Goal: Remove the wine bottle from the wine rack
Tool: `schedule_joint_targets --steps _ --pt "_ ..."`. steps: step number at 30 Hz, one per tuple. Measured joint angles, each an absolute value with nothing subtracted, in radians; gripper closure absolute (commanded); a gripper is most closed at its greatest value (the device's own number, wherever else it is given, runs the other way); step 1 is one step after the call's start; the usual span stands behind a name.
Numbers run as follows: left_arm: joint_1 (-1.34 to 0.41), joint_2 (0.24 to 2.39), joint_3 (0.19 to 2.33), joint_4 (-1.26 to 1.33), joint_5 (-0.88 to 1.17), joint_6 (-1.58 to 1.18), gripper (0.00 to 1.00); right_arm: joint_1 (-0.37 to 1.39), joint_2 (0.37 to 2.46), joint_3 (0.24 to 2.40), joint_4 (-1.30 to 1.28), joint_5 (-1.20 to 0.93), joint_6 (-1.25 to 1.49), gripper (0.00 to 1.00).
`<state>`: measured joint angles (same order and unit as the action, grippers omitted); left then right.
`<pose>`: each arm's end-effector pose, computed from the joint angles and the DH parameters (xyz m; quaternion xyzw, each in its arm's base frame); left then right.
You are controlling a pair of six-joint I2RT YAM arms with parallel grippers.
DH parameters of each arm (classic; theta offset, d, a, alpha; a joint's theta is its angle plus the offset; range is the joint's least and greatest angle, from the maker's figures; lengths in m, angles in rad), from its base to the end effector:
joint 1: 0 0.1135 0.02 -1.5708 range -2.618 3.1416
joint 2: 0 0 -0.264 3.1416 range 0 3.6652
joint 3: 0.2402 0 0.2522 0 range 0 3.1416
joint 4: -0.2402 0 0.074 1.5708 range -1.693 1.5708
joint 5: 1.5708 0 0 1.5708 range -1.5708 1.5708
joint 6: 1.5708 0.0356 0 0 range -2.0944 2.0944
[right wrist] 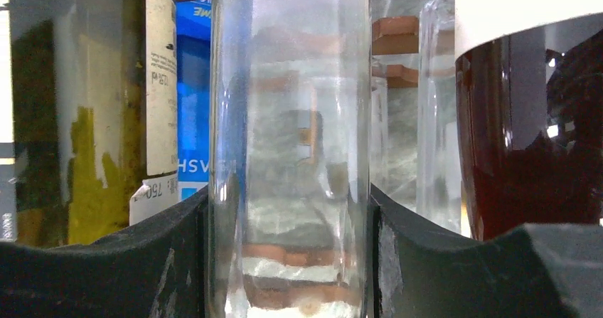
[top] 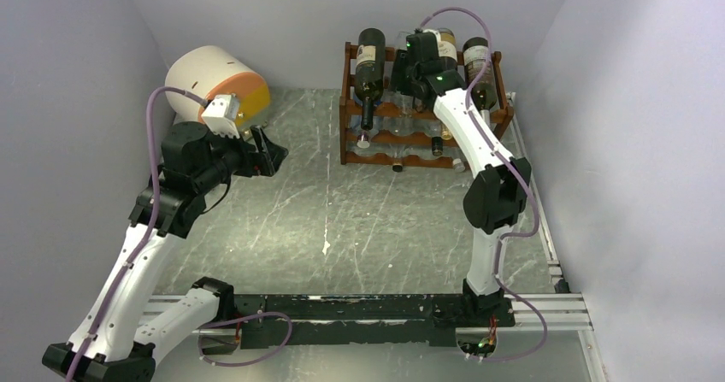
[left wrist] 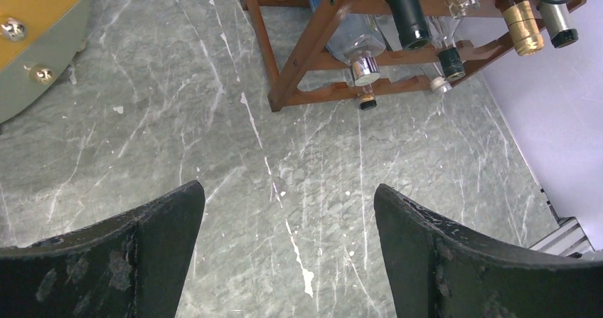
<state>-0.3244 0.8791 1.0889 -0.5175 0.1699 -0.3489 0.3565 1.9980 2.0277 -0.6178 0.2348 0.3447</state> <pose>0.1712 -0.0639 0.3935 0.0402 0.8048 -0.2590 0.5326 0.4366 0.1538 0.3608 0.0501 0.8759 0.0639 0.4755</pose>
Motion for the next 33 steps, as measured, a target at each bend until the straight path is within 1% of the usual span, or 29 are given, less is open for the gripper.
schedule_joint_targets --steps 2,6,8,13,18,22,27,33 --pt "-0.324 0.881 1.089 -0.517 0.17 -0.349 0.07 0.345 1.976 1.996 -0.594 0.2 0.372 0.77" --pt "-0.324 0.885 1.089 -0.517 0.171 -0.349 0.07 0.292 1.89 1.888 -0.513 0.097 0.454 0.82" --pt "-0.324 0.888 1.089 -0.517 0.173 -0.349 0.07 0.249 1.835 1.821 -0.452 0.036 0.509 0.83" --pt "-0.324 0.899 1.089 -0.517 0.186 -0.349 0.07 0.116 1.697 1.645 -0.211 -0.186 0.681 0.83" --pt "-0.324 0.904 1.089 -0.517 0.191 -0.349 0.07 0.071 1.684 1.63 -0.094 -0.345 0.764 0.85" --pt "-0.324 0.906 1.089 -0.513 0.215 -0.348 0.07 0.083 1.658 1.611 -0.074 -0.479 0.778 0.85" --pt "-0.324 0.926 1.089 -0.491 0.282 -0.332 0.07 0.09 1.563 1.56 -0.123 -0.602 0.746 0.84" --pt "-0.324 0.946 1.089 -0.431 0.453 -0.258 0.07 0.145 1.439 1.546 -0.252 -0.694 0.616 0.84"
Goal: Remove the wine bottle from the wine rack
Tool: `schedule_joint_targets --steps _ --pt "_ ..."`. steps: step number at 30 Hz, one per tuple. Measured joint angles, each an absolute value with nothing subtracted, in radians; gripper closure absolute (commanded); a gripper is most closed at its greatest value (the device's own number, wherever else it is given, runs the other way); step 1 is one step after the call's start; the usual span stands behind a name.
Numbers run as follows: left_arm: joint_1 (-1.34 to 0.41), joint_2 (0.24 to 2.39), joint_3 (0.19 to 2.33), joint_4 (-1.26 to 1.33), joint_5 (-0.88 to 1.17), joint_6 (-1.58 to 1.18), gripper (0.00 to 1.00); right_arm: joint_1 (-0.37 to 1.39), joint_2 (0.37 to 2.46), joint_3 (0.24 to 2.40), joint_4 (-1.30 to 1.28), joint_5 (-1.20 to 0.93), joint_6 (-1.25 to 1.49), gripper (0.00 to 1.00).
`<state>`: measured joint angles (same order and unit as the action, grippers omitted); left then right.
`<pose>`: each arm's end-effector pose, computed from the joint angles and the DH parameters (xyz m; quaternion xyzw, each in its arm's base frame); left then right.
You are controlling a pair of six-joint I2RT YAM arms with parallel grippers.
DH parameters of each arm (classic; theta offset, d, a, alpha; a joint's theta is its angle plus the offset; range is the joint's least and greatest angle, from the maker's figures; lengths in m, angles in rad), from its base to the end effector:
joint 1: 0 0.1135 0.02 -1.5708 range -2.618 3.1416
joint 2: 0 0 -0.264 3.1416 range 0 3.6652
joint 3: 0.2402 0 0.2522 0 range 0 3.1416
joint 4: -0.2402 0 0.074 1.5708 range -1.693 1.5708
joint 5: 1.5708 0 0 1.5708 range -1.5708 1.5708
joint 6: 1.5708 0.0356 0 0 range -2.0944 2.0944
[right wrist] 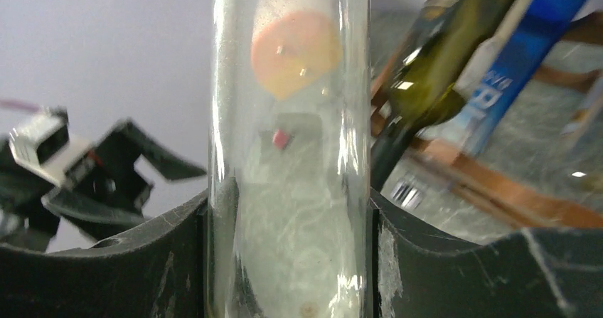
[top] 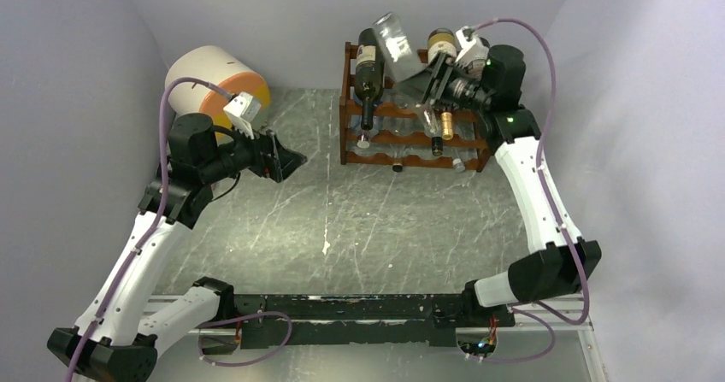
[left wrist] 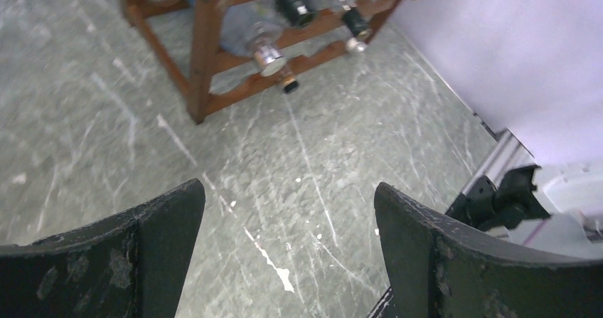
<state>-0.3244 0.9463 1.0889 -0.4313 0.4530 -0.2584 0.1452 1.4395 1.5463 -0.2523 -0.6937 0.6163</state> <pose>0.1857 -0.0789 0.3917 0.1600 0.7761 -0.3398 0.5065 0.3162 0.0692 0.4463 -0.0501 0.7438 0.4673 0.4753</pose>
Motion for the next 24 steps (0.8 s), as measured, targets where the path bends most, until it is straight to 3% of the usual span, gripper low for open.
schedule_joint_targets --steps 6,15,20,24 --pt "-0.338 0.921 1.089 -0.355 0.612 -0.171 0.07 0.332 1.387 1.494 -0.434 -0.709 0.454 0.83" --pt "-0.407 0.831 1.033 -0.373 0.631 0.037 0.07 0.503 1.406 1.35 -0.612 -0.695 0.367 0.87" --pt "-0.515 0.81 0.966 -0.424 0.513 0.141 0.07 0.581 1.439 1.338 -0.649 -0.678 0.327 0.87" --pt "-0.71 0.901 0.967 -0.454 0.349 0.239 0.07 0.595 1.463 1.307 -0.669 -0.673 0.299 0.87"
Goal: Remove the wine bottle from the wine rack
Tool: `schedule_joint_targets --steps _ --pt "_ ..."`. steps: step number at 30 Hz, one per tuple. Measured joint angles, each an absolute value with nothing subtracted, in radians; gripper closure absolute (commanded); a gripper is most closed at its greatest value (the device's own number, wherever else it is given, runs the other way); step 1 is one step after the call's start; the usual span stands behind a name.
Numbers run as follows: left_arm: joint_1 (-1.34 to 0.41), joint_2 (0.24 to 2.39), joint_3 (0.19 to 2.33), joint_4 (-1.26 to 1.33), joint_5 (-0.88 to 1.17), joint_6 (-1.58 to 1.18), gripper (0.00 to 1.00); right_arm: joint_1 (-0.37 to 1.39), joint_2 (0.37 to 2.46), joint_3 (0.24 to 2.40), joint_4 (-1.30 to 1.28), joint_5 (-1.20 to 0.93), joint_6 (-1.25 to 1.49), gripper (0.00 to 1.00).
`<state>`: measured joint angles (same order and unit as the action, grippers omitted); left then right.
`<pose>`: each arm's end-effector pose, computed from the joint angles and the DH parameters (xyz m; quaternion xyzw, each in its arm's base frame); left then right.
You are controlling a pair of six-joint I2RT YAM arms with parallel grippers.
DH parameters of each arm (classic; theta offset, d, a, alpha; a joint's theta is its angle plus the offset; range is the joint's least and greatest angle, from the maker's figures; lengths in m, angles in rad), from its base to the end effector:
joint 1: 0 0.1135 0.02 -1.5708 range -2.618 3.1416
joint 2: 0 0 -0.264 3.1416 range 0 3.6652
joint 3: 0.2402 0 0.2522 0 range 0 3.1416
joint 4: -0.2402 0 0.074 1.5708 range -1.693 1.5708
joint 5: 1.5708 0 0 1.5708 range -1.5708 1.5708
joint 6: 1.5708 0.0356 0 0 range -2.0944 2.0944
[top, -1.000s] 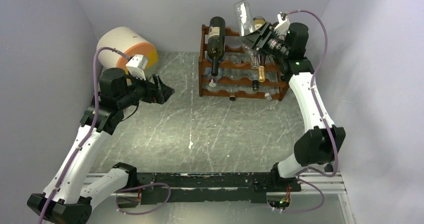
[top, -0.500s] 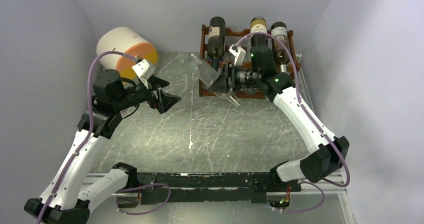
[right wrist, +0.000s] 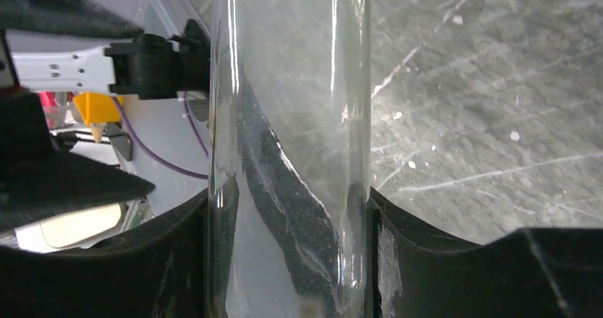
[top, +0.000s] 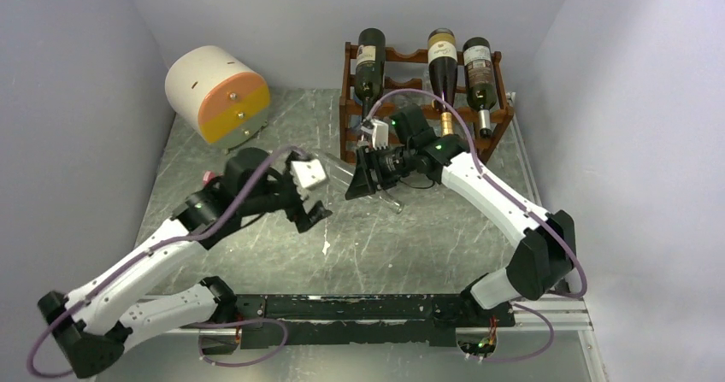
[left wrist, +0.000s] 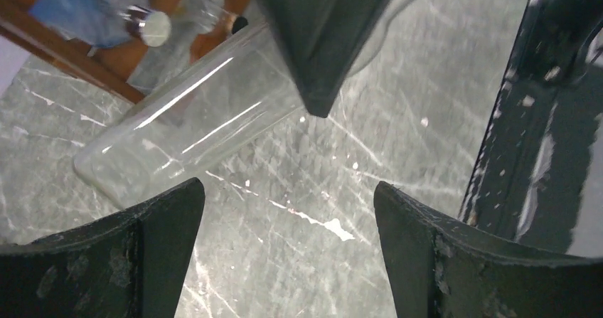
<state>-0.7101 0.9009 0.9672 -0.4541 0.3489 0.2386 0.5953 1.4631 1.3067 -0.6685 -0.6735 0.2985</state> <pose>0.1407 -0.1370 0.3559 0.4595 0.6830 -0.2684 0.5003 0.2459 0.1934 0.3223 -0.2490 0.8515 0.4261 0.1771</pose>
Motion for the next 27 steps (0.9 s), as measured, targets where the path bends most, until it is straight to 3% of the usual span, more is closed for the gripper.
schedule_joint_targets --steps 9,21,23,27 --pt "-1.042 1.027 0.907 -0.395 0.062 0.503 0.07 0.627 1.51 1.198 -0.71 -0.667 0.25 0.87" --pt "-1.078 1.21 0.842 -0.259 -0.086 0.742 0.07 0.647 1.472 1.128 -0.715 -0.717 0.222 0.87" --pt "-1.078 1.217 0.834 -0.236 -0.108 0.762 0.01 0.648 1.468 1.126 -0.716 -0.725 0.22 0.87" --pt "-1.078 1.233 0.818 -0.181 -0.139 0.792 0.06 0.65 1.465 1.126 -0.716 -0.737 0.215 0.87"
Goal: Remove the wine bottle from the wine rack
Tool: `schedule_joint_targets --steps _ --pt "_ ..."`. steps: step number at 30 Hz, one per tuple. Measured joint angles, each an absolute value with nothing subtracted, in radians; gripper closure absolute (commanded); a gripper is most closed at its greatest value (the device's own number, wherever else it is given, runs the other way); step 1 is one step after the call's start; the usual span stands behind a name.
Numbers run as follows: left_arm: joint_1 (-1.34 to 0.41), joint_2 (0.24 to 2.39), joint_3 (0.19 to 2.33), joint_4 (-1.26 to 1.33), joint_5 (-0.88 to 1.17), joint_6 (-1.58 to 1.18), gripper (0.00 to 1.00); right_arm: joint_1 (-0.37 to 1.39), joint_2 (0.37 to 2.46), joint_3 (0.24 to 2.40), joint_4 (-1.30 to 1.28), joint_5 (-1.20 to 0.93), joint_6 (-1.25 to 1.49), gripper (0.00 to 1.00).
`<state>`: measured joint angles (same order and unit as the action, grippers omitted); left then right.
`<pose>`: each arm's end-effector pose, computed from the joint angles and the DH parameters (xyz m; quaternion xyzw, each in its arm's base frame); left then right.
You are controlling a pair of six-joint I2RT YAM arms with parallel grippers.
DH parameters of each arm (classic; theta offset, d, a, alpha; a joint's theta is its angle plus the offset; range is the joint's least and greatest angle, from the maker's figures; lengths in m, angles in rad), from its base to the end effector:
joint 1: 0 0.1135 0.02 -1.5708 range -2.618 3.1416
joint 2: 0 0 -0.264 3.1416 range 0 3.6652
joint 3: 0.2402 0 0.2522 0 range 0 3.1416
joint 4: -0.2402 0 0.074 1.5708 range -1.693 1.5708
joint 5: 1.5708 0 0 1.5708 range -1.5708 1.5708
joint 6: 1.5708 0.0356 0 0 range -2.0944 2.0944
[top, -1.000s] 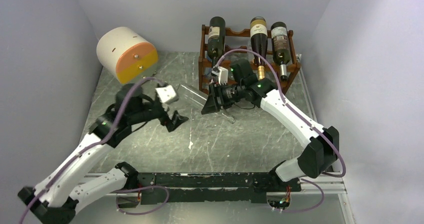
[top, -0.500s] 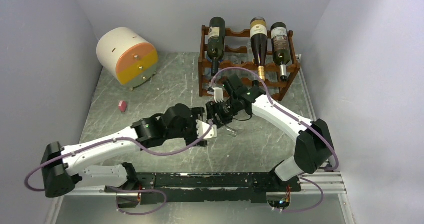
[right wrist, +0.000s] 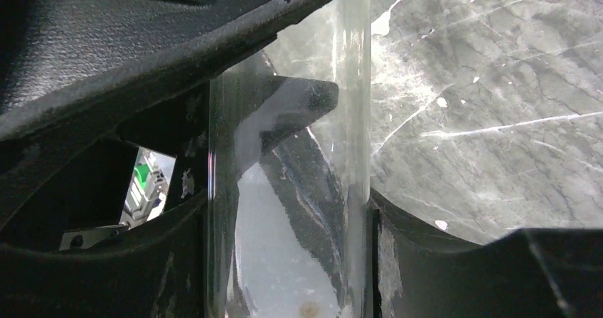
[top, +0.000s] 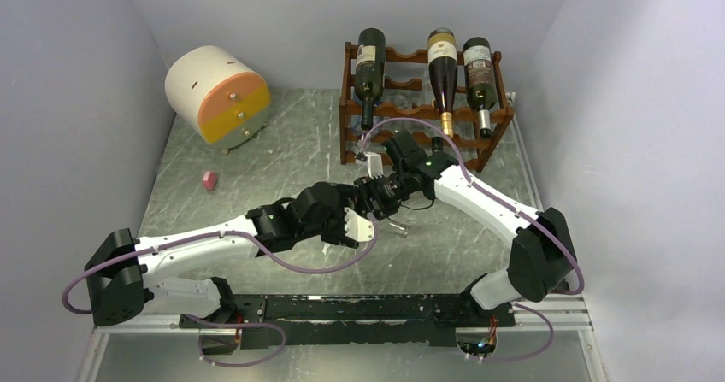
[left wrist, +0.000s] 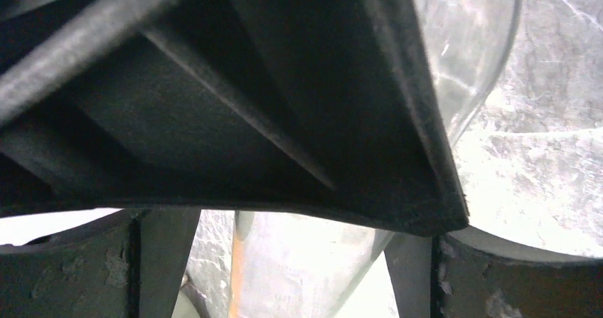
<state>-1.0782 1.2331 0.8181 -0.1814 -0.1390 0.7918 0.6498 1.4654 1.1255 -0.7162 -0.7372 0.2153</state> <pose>0.1326 -0.2367 0.2574 0.6900 0.5496 -0.0059 0.4710 0.2185 0.1961 0.2636 -0.2840 0.8611 0.4159 0.0695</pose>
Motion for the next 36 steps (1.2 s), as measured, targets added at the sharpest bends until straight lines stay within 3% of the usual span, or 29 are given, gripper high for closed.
schedule_joint_targets --steps 2,4,7,8,9,11,15,19,27,36 --pt "-1.078 1.234 0.811 -0.163 -0.145 0.799 0.1 0.651 1.465 1.126 -0.717 -0.738 0.212 0.86" --pt "-1.078 1.234 0.808 -0.151 -0.146 0.802 0.21 0.653 1.465 1.126 -0.715 -0.742 0.212 0.85" --pt "-1.081 1.233 0.804 -0.162 -0.144 0.805 0.51 0.654 1.465 1.126 -0.701 -0.743 0.213 0.79" --pt "-1.082 1.233 0.801 -0.167 -0.146 0.815 0.6 0.654 1.465 1.127 -0.693 -0.743 0.213 0.76" --pt "-1.083 1.232 0.799 -0.17 -0.148 0.826 0.72 0.657 1.465 1.127 -0.694 -0.74 0.213 0.66" --pt "-1.091 1.226 0.794 -0.176 -0.152 0.826 0.87 0.665 1.465 1.127 -0.704 -0.736 0.212 0.46" --pt "-1.092 1.189 0.777 -0.178 -0.155 0.814 0.93 0.675 1.461 1.128 -0.69 -0.746 0.221 0.19" --pt "-1.09 1.137 0.749 -0.175 -0.164 0.748 0.93 0.682 1.446 1.144 -0.685 -0.744 0.235 0.08" --pt "-1.088 1.054 0.721 -0.143 -0.17 0.637 0.93 0.662 1.43 1.238 -0.71 -0.626 0.283 0.0" --pt "-1.087 0.997 0.696 -0.116 -0.168 0.549 0.93 0.415 1.368 1.522 -0.714 -0.571 0.303 0.0"
